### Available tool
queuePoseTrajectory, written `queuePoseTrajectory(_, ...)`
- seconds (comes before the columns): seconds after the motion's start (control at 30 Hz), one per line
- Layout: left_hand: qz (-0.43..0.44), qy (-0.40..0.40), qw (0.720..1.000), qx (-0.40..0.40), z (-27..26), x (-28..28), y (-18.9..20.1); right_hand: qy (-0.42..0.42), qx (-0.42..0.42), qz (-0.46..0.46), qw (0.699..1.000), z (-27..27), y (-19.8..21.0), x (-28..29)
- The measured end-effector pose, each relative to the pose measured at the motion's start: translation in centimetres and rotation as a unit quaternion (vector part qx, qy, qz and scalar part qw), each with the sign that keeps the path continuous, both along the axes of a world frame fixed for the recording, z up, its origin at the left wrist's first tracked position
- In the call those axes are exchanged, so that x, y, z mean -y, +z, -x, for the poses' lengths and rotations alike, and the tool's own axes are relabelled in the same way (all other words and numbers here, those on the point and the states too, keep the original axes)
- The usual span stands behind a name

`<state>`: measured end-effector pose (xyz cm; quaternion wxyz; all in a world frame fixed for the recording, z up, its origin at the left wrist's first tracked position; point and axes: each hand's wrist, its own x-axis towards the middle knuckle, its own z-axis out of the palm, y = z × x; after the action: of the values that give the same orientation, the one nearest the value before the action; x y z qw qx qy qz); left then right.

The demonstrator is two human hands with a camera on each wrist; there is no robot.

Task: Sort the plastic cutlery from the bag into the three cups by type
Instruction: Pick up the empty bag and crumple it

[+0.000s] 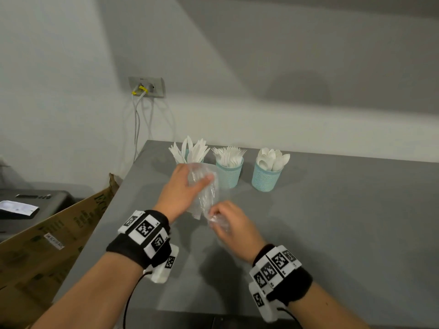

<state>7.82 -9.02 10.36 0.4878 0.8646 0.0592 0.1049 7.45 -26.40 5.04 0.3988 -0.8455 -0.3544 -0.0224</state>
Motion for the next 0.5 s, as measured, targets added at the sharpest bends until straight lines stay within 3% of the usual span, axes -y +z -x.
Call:
queuePoseTrajectory(0.07,-0.063,-0.020,0.998,-0.018,0.2,0.4,0.1,0.013,-0.031,-0.007,0.999,-0.2,0.7,0.0)
queuePoseTrajectory(0.2,-0.035,-0.080,0.996,-0.022,0.4,0.2,0.6,-0.118,0.031,-0.076,0.990,-2.6,4.3,1.1)
queuePoseTrajectory(0.33,-0.003,-0.141,0.990,0.013,1.2,0.9,1.3,-0.034,-0.118,-0.130,0.984,-4.0,6.5,0.3)
queuePoseTrajectory(0.5,0.088,-0.080,0.991,0.060,2.6,1.0,0.8,-0.025,-0.116,-0.230,0.966,-5.2,7.9,0.1)
